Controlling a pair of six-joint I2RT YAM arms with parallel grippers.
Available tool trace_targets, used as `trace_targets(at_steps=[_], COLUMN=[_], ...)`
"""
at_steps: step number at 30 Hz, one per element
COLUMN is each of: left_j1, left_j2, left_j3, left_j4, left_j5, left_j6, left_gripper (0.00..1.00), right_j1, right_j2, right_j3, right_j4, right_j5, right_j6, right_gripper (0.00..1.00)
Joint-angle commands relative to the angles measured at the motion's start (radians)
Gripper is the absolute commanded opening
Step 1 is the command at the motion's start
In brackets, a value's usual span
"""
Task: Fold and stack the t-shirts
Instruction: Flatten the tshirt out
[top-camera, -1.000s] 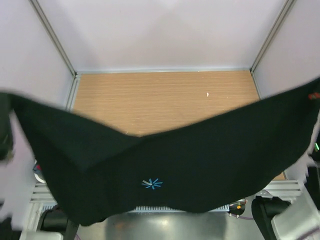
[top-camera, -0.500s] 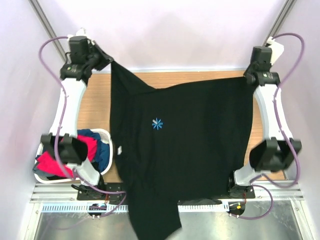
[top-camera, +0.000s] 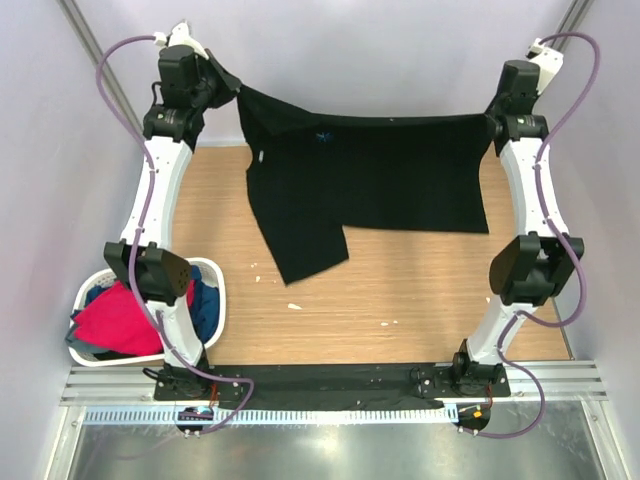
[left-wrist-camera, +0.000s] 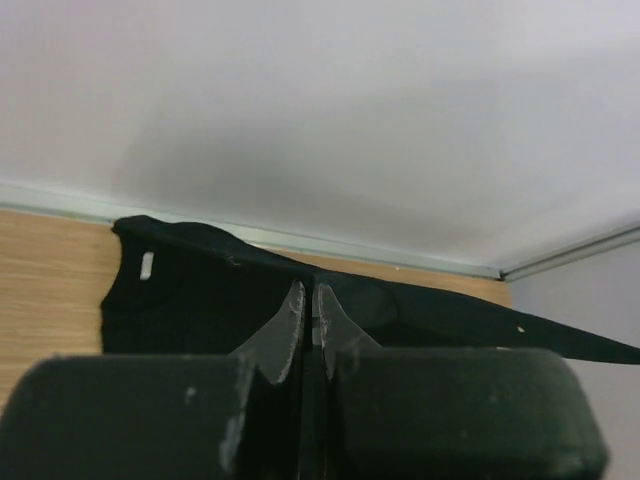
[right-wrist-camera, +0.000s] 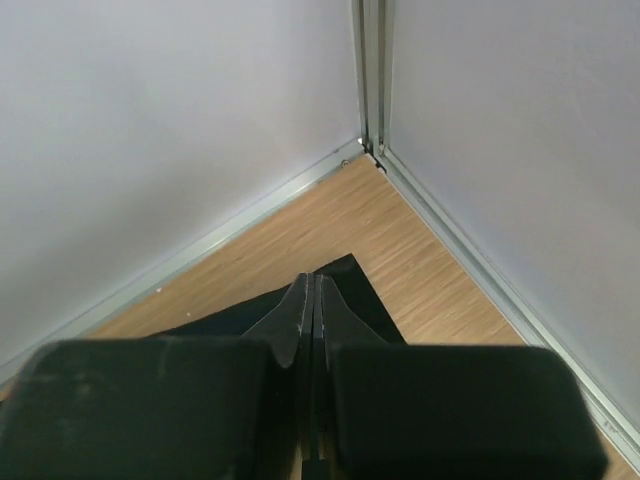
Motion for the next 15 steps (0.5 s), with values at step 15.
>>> trace_targets(at_steps=[15], left_j1=[-0.105], left_j2=[-1.067], left_j3=[-0.386], left_j4=[0.030], left_j5=[-0.057], left_j6=[0.020], left_gripper=[0.00], right_j1=[-0.003], right_j2=[-1.019], right_j3=[-0.280], right_j4=[-0.009], right_j5=[-0.093], right_j6=[-0.016], right_gripper=[0.01])
